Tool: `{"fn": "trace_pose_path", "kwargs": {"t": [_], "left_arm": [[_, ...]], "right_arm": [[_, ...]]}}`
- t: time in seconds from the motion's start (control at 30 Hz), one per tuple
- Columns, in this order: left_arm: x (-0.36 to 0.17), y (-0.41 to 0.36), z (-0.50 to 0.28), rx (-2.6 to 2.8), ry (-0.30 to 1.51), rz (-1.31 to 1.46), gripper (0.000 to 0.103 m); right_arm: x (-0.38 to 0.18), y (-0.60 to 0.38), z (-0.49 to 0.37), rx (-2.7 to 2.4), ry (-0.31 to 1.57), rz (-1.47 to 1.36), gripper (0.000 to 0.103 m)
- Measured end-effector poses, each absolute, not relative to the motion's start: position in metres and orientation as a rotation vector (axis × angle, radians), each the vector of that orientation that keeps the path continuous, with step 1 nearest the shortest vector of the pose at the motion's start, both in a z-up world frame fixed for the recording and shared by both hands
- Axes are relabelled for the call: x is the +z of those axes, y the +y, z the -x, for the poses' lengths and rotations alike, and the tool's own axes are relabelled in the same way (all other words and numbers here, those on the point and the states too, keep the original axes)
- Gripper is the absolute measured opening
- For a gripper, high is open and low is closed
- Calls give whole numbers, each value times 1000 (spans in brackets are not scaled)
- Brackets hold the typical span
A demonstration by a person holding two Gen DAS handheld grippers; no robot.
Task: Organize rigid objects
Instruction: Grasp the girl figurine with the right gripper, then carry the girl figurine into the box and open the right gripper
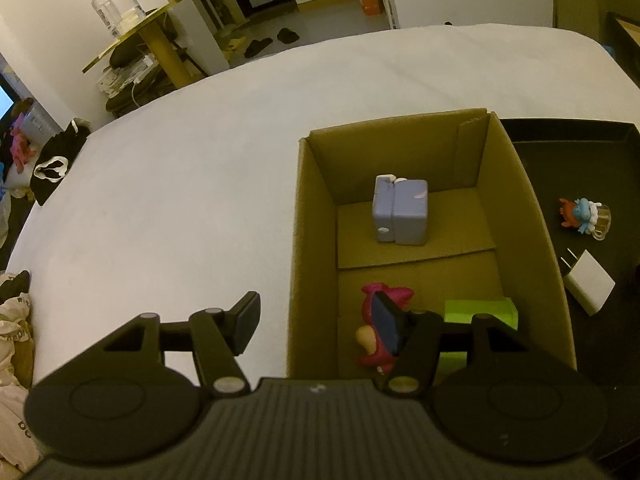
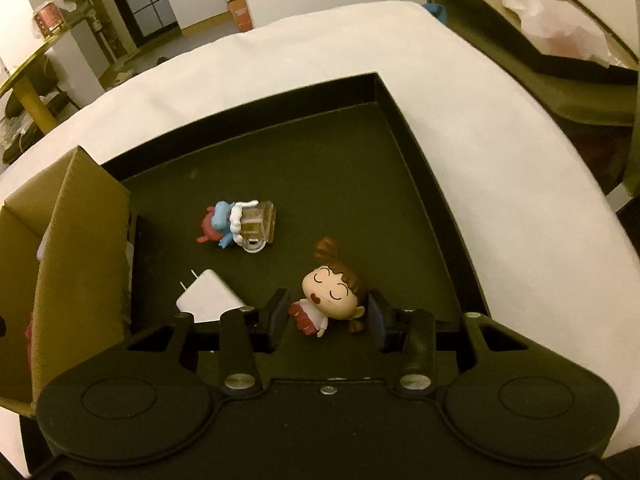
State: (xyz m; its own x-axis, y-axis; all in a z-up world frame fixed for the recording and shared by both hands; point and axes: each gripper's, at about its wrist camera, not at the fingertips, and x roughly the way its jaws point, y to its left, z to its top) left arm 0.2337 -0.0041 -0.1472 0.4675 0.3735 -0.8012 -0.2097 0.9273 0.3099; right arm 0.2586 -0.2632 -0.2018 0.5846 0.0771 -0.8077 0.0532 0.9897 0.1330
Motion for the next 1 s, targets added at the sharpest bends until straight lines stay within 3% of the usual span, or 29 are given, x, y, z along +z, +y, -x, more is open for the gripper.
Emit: {"fn": "trace_pose_path", "kwargs": {"t": [1.0], "left_arm": [[-138, 28, -211, 333, 983, -25, 60]], "right_arm": [[-116, -186, -231, 189, 758, -15, 41]]}}
